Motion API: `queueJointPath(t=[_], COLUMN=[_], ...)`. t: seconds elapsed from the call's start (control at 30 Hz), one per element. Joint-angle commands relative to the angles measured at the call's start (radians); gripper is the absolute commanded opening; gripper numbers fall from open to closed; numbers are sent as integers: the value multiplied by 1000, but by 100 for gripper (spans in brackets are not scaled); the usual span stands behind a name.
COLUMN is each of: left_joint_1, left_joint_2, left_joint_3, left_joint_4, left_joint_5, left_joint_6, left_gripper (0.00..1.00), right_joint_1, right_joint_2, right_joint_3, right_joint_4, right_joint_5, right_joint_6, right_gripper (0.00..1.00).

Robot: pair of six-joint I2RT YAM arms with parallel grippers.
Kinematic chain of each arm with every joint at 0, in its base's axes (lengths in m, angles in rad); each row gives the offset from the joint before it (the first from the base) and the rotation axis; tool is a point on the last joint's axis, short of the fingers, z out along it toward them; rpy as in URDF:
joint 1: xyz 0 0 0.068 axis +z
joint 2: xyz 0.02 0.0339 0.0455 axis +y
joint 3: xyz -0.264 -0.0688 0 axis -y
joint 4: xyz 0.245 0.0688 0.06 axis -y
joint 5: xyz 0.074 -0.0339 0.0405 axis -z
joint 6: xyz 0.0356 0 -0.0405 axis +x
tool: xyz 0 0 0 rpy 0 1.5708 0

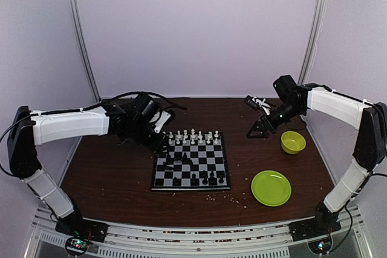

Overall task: Set up the chess pieces on the board
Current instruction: Pick up the rook from the chessboard.

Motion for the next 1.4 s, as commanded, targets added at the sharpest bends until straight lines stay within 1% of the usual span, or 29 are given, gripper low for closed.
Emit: queueJointPath(t=[0.0, 0.13, 0.33, 0.53, 0.73, 1.0, 1.1, 1.17, 1.37], left_joint_1=[20, 49, 64, 68, 84, 87, 87, 87, 68], left_joint_2=[108, 166, 224, 256, 294, 310, 282, 234, -11], left_joint_3=[47, 53, 66, 62, 80, 96, 92, 75, -56], left_joint_4=[35, 71, 86, 110, 128, 126, 108, 87, 43], left_joint_5=[-26, -14, 15, 8, 18, 47, 48, 39, 106], left_joint_6=[-22, -50, -40, -43, -37, -26, -24, -23, 34], left_gripper=[36, 36, 37, 34, 25, 9, 3, 2, 1], right_joint_1=[0, 0, -1, -1, 0, 0, 0, -1, -1], right_joint_2=[7, 10, 21, 54, 57, 59, 60, 60, 60], right_joint_3=[29, 31, 34, 63, 66, 68, 69, 70, 72], right_joint_4=[-10, -14, -25, -77, -82, -85, -87, -90, -92], right_joint_5=[5, 6, 5, -7, -11, -11, -12, -13, -21], right_joint_6=[-13, -17, -26, -49, -50, -50, -52, -52, -55], right_gripper=[68, 68, 68, 65, 64, 64, 63, 64, 63])
